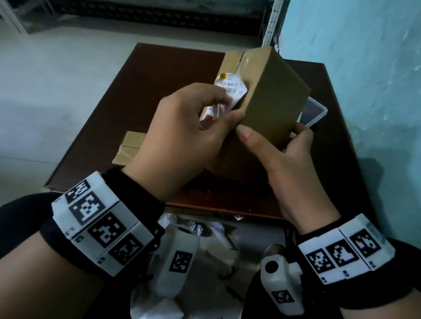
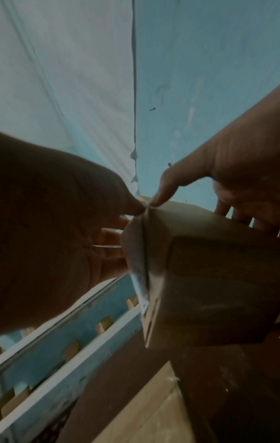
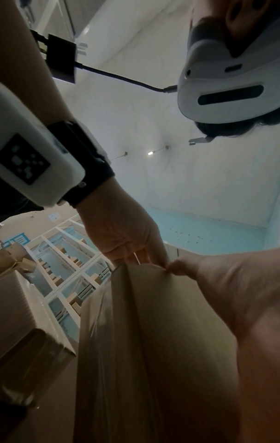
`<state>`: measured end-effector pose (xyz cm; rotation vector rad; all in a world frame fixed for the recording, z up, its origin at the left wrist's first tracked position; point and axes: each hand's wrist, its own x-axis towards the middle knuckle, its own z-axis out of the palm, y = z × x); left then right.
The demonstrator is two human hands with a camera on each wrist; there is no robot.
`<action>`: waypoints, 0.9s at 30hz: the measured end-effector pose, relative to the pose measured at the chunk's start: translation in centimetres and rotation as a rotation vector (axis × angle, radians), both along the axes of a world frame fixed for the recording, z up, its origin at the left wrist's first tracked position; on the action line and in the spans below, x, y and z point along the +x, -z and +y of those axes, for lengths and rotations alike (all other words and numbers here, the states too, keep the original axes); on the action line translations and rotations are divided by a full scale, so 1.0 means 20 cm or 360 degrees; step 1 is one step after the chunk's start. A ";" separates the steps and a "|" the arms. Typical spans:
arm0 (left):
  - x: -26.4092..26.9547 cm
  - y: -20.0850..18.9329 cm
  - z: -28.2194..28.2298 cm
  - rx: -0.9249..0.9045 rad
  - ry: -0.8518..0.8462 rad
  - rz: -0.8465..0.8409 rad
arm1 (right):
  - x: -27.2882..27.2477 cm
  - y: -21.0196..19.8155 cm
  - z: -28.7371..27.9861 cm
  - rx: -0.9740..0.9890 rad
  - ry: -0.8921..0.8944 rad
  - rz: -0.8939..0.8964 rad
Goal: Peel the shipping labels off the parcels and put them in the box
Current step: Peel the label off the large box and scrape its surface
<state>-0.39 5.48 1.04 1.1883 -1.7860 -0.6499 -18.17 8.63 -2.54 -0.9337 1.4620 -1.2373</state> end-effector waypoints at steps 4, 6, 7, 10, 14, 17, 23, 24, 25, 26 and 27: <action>0.02 0.01 -0.03 -0.0102 0.0046 -0.0030 | 0.01 -0.01 -0.01 0.0041 0.0022 -0.0137; 0.02 0.01 -0.03 -0.0118 0.0087 -0.0083 | 0.00 -0.01 -0.01 0.0058 0.0049 -0.0104; 0.02 0.02 -0.02 -0.0133 0.0109 -0.0101 | -0.01 -0.02 -0.01 0.0067 0.0065 -0.0063; 0.00 0.02 -0.01 -0.0136 0.0182 -0.0112 | -0.03 -0.02 -0.01 0.0129 0.0104 0.0040; 0.00 0.00 0.01 0.0085 0.0172 -0.0002 | -0.05 -0.03 -0.01 0.0140 0.0127 0.0013; -0.02 -0.01 0.02 0.0148 0.0146 0.0074 | -0.05 -0.02 -0.01 0.0098 0.0132 -0.0016; -0.01 0.02 -0.01 -0.0238 0.0075 0.0003 | -0.01 -0.04 0.01 0.0011 0.0109 -0.0124; 0.00 0.01 -0.02 -0.0219 0.0092 0.0023 | -0.01 -0.06 0.01 0.0009 0.0096 -0.0186; 0.01 0.00 -0.02 -0.0196 0.0118 0.0029 | -0.02 -0.07 0.01 0.0001 0.0074 -0.0260; 0.02 -0.01 -0.02 -0.0183 0.0142 0.0028 | -0.03 -0.09 0.01 -0.0024 0.0047 -0.0332; 0.03 -0.02 -0.01 -0.0174 0.0160 0.0032 | -0.05 -0.10 0.01 -0.0052 0.0024 -0.0400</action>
